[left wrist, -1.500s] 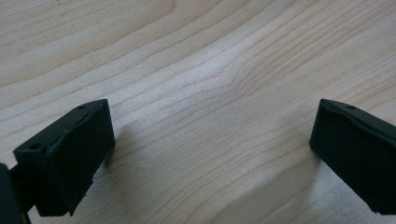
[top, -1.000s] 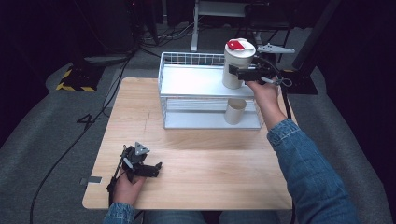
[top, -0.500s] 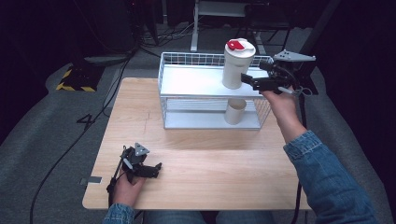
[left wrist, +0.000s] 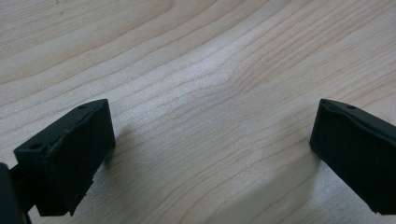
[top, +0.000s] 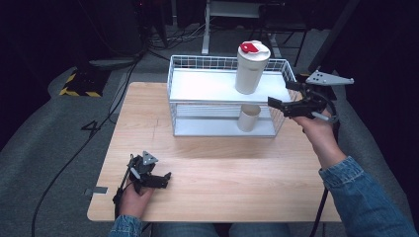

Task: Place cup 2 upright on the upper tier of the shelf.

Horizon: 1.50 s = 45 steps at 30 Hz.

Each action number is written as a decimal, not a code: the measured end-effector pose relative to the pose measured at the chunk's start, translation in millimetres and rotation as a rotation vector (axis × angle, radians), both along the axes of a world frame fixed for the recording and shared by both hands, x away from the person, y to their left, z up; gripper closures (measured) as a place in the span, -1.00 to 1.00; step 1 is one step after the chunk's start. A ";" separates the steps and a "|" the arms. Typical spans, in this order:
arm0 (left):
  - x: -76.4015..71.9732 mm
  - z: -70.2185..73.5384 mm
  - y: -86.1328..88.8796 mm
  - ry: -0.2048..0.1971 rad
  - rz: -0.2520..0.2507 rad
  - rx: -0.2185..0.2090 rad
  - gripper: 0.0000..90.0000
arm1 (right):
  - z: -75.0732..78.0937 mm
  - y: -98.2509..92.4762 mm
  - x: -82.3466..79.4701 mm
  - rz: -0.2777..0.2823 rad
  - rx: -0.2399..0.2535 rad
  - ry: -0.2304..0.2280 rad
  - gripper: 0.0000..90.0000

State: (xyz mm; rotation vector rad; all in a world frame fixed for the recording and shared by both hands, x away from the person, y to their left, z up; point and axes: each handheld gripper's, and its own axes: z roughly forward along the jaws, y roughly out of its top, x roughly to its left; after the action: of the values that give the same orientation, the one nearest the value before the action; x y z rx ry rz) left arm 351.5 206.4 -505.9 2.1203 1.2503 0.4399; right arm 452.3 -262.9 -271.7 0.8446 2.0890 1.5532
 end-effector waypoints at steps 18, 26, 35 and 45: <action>1.1 0.1 0.3 0.001 -0.011 -0.001 -0.99 | -46.5 -46.2 -36.2 -0.016 -0.121 0.111 -0.93; 1.1 0.2 0.3 0.001 -0.010 0.000 -0.99 | -71.0 -62.7 -43.3 -0.039 -0.161 0.163 -0.86; 1.1 0.1 0.3 0.001 -0.010 -0.001 -0.99 | -93.4 -71.2 -52.7 -0.061 -0.239 0.202 -0.75; 1.1 0.1 0.2 0.001 -0.010 -0.002 -0.99 | -122.0 -75.6 -60.3 -0.072 -0.258 0.244 -0.68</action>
State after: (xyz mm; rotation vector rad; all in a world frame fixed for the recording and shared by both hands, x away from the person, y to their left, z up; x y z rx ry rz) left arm 352.5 206.6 -505.8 2.1251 1.2392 0.4331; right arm 392.0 -338.5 -393.7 1.0418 2.3360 1.1588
